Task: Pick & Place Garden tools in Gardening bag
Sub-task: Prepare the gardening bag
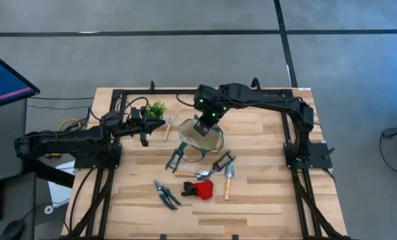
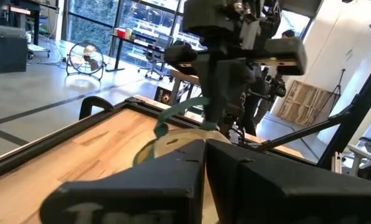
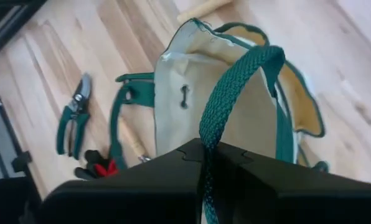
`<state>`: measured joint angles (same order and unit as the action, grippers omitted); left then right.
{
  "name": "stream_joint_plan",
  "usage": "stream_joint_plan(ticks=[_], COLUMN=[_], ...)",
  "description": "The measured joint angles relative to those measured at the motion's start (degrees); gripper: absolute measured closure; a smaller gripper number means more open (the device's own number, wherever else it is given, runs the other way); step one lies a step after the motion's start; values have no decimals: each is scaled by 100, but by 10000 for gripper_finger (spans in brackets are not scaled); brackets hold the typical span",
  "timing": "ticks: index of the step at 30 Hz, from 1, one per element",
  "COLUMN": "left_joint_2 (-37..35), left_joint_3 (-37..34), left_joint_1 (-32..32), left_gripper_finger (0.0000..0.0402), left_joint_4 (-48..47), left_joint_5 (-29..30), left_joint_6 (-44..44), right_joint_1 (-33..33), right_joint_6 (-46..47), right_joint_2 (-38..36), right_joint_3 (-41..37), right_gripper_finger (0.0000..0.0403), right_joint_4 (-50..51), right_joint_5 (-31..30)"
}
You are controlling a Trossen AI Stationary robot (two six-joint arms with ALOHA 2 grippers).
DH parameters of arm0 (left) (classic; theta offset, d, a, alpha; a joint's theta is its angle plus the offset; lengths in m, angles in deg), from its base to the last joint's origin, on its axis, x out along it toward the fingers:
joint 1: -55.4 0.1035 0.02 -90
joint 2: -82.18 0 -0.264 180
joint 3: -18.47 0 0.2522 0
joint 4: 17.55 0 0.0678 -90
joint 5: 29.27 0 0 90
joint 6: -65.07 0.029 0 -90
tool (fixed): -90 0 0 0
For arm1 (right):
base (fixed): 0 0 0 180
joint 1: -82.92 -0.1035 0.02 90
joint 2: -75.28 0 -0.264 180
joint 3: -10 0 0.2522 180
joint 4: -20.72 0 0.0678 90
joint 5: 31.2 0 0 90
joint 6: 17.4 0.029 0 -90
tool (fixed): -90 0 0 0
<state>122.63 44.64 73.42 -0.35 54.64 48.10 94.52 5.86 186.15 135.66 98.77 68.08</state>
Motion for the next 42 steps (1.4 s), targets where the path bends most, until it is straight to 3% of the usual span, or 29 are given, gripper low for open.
stream_joint_plan(ticks=[17,34,42], left_joint_2=[0,0,0], left_joint_3=[0,2,2], left_joint_1=[0,0,0], left_gripper_finger=[399,399,399], left_joint_4=[0,0,-2], left_joint_5=[0,2,0], left_joint_6=[0,12,15], right_joint_1=[697,1082,1053], right_joint_6=[-434,-594,-688], right_joint_2=[9,7,7], right_joint_3=[-1102,-1123,-1126], right_gripper_finger=[403,401,364], right_joint_4=[-533,-606,-608], right_joint_5=[238,133,155])
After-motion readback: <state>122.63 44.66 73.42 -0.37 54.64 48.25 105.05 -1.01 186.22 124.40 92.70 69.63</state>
